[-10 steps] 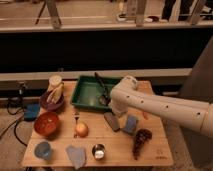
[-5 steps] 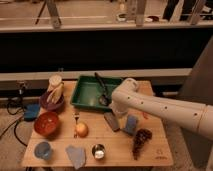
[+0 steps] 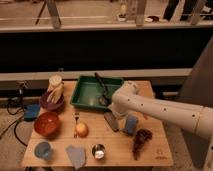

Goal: Place eraser in red bowl

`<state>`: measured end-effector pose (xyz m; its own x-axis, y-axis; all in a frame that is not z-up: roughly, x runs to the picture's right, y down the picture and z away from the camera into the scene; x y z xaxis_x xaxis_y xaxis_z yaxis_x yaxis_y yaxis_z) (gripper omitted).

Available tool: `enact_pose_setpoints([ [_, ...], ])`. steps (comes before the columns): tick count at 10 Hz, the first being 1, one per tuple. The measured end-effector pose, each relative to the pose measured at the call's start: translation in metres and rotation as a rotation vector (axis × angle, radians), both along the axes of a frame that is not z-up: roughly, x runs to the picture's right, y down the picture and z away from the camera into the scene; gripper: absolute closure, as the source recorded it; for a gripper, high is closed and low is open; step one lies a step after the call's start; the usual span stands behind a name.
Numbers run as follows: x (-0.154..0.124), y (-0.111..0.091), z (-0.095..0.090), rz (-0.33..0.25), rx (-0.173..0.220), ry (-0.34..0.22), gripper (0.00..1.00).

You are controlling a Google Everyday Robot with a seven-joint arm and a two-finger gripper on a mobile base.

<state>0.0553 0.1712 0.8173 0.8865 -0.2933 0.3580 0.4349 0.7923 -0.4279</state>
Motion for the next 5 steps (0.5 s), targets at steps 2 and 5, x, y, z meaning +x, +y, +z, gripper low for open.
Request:
enact_pose_setpoints([
  [2, -0.001, -0.003, -0.008, -0.152, 0.073, -0.157, 0.2],
  [5, -0.011, -0.013, -0.03, -0.425, 0.151, -0.399, 0.2],
])
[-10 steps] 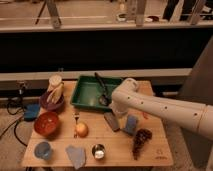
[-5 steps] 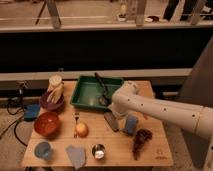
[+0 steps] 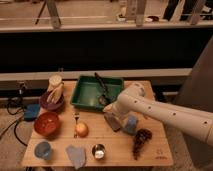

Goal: Place eraser in red bowl

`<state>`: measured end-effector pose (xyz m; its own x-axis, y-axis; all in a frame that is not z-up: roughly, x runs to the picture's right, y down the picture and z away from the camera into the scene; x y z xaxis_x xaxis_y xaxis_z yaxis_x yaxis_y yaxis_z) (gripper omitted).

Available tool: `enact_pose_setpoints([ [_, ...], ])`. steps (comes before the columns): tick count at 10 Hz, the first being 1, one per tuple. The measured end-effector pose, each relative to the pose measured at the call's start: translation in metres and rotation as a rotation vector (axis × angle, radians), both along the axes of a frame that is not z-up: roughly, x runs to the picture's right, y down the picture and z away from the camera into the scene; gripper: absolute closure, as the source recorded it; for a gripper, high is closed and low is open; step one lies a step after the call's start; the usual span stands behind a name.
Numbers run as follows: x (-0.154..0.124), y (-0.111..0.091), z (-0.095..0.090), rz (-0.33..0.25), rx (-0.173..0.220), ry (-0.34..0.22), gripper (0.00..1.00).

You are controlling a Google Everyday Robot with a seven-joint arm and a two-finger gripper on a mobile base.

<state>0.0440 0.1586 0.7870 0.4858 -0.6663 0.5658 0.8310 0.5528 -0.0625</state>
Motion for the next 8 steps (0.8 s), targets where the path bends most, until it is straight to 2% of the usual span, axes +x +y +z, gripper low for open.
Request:
enact_pose_setpoints([
  [2, -0.011, -0.001, -0.006, -0.182, 0.027, -0.105, 0.2],
  [3, -0.022, 0.0, -0.008, -0.312, 0.046, -0.171, 0.2],
  [4, -0.031, 0.002, -0.006, -0.41, 0.067, -0.214, 0.2],
  [6, -0.044, 0.005, 0.004, -0.53, 0.111, -0.232, 0.2],
  [8, -0.04, 0.004, 0.017, -0.53, 0.136, -0.18, 0.2],
])
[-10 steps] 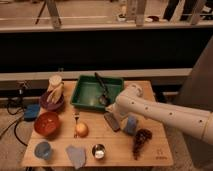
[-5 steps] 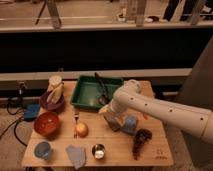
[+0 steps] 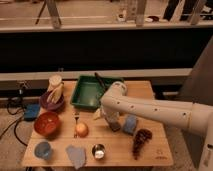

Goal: Place eraser in red bowl

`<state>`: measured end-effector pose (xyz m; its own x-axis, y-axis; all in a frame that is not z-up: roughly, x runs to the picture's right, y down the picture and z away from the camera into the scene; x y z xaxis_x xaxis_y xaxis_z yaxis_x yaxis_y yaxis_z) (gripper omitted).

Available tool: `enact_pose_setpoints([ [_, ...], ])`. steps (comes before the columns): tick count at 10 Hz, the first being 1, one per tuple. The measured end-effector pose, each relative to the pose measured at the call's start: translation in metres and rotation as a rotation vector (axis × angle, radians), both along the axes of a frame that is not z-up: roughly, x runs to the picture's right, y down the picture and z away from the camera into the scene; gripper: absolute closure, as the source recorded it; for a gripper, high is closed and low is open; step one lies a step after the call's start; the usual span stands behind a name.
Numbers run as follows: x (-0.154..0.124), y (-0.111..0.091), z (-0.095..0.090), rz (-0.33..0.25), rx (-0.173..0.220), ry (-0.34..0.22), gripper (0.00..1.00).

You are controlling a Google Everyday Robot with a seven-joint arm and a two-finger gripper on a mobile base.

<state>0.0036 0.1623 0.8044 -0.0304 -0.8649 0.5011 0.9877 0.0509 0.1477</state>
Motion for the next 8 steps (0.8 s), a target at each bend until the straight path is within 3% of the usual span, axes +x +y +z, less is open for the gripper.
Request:
enact_pose_setpoints([
  [4, 0.019, -0.005, 0.025, 0.035, 0.012, 0.075, 0.2],
  [8, 0.023, 0.005, 0.039, 0.015, -0.057, 0.086, 0.2],
])
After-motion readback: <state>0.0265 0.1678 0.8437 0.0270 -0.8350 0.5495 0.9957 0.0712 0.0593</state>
